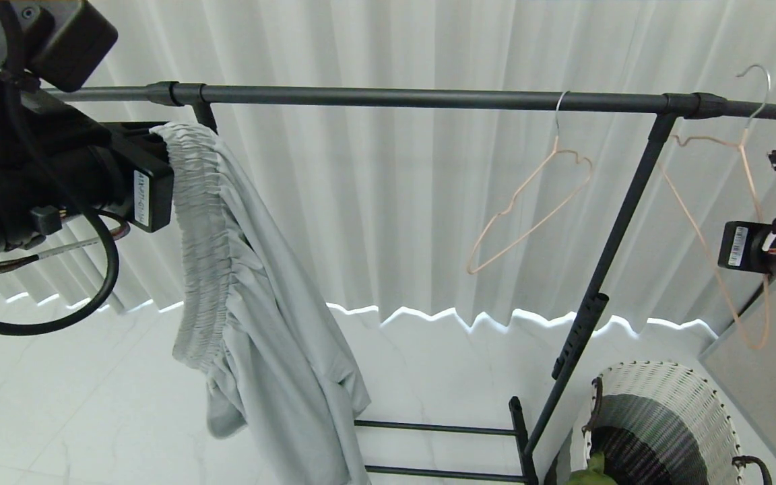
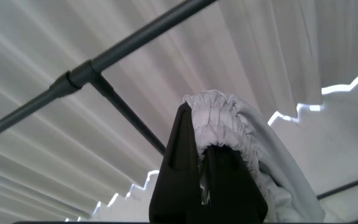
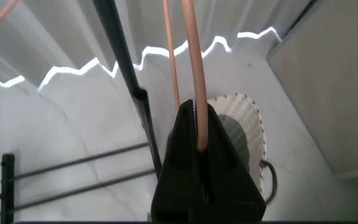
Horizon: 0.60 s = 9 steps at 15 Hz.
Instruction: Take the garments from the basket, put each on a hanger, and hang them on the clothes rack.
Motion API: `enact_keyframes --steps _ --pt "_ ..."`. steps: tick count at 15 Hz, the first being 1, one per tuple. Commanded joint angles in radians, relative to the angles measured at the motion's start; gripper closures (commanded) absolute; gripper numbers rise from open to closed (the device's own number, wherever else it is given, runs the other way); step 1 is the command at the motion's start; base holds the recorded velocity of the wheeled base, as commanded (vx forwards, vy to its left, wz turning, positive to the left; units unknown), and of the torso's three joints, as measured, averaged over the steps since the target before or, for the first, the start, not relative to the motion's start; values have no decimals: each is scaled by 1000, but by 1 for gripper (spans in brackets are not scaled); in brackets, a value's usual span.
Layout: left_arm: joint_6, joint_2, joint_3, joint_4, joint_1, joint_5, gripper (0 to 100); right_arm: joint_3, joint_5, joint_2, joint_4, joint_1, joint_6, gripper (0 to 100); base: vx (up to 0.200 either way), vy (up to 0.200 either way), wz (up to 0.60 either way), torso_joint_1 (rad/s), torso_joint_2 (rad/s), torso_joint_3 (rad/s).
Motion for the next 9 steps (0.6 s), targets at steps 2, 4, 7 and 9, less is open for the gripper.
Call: enact_keyframes --steps 2,4,7,9 --pt "2 -7 0 -3 0 0 100 108 1 -137 -2 0 -6 100 -200 0 0 -7 -2 2" --pt "4 -7 1 -1 0 0 100 152 1 -175 -2 3 -8 100 -200 0 0 -7 5 5" --pt "2 -9 1 -3 -5 -5 100 211 1 -249 0 68 -8 100 -133 0 0 0 2 2" --pt "25 -7 8 -1 -5 -3 100 211 0 -269 0 161 -14 100 0 0 0 0 0 0"
